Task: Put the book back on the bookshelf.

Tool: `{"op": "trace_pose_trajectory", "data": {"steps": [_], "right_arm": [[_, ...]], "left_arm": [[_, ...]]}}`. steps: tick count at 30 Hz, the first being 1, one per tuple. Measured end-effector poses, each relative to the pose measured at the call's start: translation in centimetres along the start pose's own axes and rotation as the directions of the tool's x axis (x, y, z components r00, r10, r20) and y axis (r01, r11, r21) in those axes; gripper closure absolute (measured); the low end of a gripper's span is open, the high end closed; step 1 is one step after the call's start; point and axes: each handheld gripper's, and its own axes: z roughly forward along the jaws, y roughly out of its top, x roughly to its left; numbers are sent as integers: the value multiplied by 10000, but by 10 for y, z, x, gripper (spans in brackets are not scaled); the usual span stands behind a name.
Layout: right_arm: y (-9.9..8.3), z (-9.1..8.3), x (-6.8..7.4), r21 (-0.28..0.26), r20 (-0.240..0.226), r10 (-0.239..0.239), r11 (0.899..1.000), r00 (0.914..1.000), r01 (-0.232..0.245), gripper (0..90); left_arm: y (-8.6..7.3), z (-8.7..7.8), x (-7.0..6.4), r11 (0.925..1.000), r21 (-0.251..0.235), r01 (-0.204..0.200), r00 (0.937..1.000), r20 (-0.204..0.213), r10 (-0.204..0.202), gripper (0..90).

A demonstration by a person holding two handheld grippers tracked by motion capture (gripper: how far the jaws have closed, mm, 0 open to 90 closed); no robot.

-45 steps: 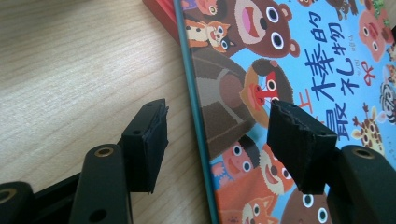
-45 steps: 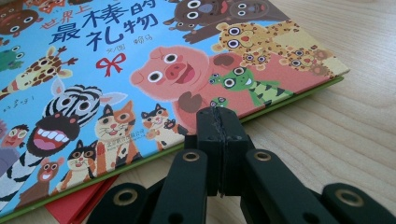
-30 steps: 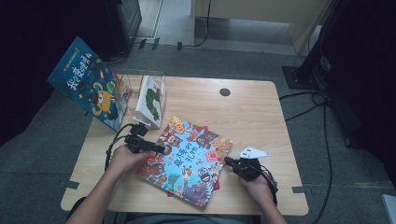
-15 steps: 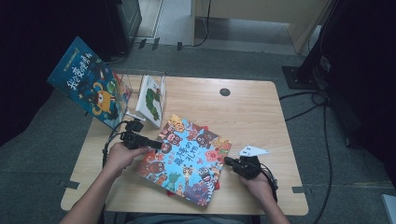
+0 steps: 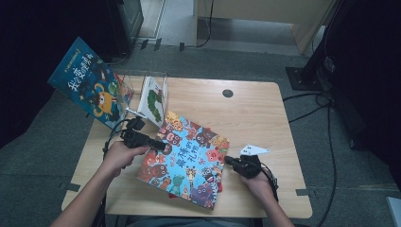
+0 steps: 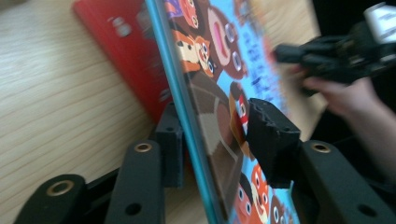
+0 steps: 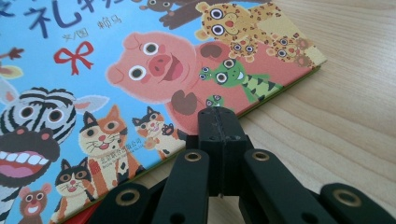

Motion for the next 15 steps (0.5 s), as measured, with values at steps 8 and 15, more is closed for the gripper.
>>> {"op": "trace_pose_trajectory", "data": {"steps": [8, 15], "right_arm": [[4, 6, 1, -79, -54, -73, 9999, 10000, 73, 900], [7, 10, 4, -177, -69, -450, 9988, 9990, 449, 895]], "left_arm": [[9, 0, -16, 9995, 316, -19, 9978, 665, -2, 665], [19, 4, -26, 9981, 577, -215, 9928, 1188, 145, 733]]}}
